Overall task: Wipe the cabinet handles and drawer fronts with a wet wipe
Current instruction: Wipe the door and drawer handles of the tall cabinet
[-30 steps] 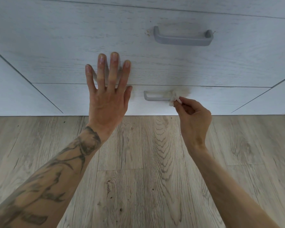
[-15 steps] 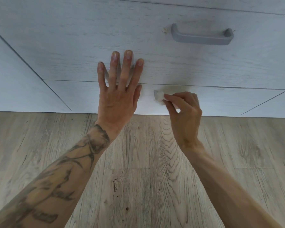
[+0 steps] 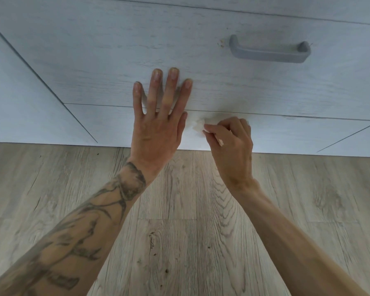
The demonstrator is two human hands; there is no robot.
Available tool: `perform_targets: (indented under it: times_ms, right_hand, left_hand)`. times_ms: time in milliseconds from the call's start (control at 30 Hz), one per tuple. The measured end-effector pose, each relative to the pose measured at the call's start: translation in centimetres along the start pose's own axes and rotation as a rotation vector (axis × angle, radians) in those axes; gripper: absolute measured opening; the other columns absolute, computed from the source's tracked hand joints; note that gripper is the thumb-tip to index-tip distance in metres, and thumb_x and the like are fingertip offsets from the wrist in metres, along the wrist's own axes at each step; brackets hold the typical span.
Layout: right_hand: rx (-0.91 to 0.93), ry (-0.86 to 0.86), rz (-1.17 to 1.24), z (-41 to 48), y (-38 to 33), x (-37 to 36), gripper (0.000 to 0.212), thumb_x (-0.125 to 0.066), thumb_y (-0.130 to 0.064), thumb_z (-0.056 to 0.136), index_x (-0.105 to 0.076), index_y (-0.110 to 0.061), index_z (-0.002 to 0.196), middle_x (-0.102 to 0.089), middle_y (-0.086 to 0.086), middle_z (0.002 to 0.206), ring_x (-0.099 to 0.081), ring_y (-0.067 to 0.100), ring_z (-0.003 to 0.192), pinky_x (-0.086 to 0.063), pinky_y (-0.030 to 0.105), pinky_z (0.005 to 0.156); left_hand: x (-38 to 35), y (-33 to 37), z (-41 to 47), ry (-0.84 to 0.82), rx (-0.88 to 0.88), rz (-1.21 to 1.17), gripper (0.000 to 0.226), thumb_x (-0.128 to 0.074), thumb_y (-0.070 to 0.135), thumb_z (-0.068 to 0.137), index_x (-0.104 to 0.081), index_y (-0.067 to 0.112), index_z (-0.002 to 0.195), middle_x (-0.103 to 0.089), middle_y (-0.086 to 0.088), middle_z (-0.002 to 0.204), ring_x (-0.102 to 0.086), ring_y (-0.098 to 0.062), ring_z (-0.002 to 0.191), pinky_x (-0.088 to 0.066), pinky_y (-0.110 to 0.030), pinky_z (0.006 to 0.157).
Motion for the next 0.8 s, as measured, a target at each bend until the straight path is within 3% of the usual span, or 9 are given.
perform_targets:
  times_ms: [333, 400, 467, 533, 667, 800]
  right_hand:
    - [-0.171, -0.035, 0.056, -1.2, 6.3, 4.8, 0.015, -0.081, -0.006, 0.092, -0.082, -0.011, 0.106, -0.063, 0.005, 0.097, -0.062, 0.027, 0.088, -0.054, 0.035, 0.075]
    - [-0.256, 0.004, 0.085, -1.3, 6.8, 5.6, 0.014, -0.081, -0.007, 0.093, -0.082, -0.011, 0.106, -0.064, 0.002, 0.098, -0.064, 0.013, 0.087, -0.055, 0.029, 0.074]
    - [-0.362, 0.032, 0.12, -1.3, 6.9, 6.4, 0.012, -0.08, -0.01, 0.093, -0.081, -0.013, 0.105, -0.064, -0.003, 0.1, -0.062, -0.004, 0.086, -0.05, 0.015, 0.073]
    - [-0.414, 0.015, 0.186, -1.1, 6.4, 7.1, 0.014, -0.08, -0.011, 0.093, -0.081, -0.018, 0.105, -0.063, -0.006, 0.101, -0.061, -0.009, 0.087, -0.045, 0.007, 0.073]
    - [-0.378, -0.032, 0.327, 0.6, 3.6, 8.5, 0.018, -0.08, -0.011, 0.093, -0.08, -0.024, 0.105, -0.066, -0.006, 0.103, -0.065, 0.004, 0.084, -0.049, 0.01, 0.072]
    - [-0.234, -0.114, 0.385, 3.7, -1.1, 9.6, 0.016, -0.082, -0.011, 0.092, -0.08, -0.019, 0.105, -0.069, -0.003, 0.1, -0.066, 0.005, 0.082, -0.049, 0.01, 0.073]
  left_hand:
    - [0.4, 0.0, 0.0, -0.075, 0.019, 0.022, 0.071, -0.036, 0.041, 0.118, 0.002, 0.015, 0.171, 0.003, -0.017, 0.175, -0.002, -0.043, 0.161, -0.014, -0.066, 0.13]
    - [0.9, 0.0, -0.1, -0.108, 0.011, 0.026, 0.072, -0.037, 0.041, 0.117, 0.002, 0.015, 0.172, 0.009, -0.016, 0.176, 0.001, -0.042, 0.162, -0.014, -0.065, 0.13]
    - [1.8, 0.1, -0.1, -0.142, 0.001, 0.023, 0.076, -0.041, 0.04, 0.116, 0.002, 0.014, 0.172, 0.015, -0.014, 0.177, 0.003, -0.042, 0.163, -0.013, -0.064, 0.131]
    - [3.0, 0.1, 0.0, -0.168, -0.006, 0.01, 0.078, -0.046, 0.039, 0.113, 0.0, 0.015, 0.172, 0.014, -0.014, 0.177, 0.003, -0.04, 0.164, -0.012, -0.062, 0.131]
    - [6.4, -0.1, -0.1, -0.246, -0.021, -0.057, 0.073, -0.046, 0.035, 0.114, -0.007, 0.018, 0.173, 0.003, -0.012, 0.179, -0.001, -0.032, 0.166, -0.015, -0.056, 0.133]
    - [11.4, -2.4, -0.3, -0.327, -0.028, -0.04, 0.064, -0.04, 0.038, 0.115, -0.015, 0.022, 0.172, -0.007, -0.009, 0.179, -0.014, -0.027, 0.165, -0.019, -0.052, 0.133]
Point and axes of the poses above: each hand's wrist, its own z-axis towards the middle knuckle, its own x-axis out of the back of the hand, y = z × x, the point moved 4 cm from there along z, towards the middle knuckle
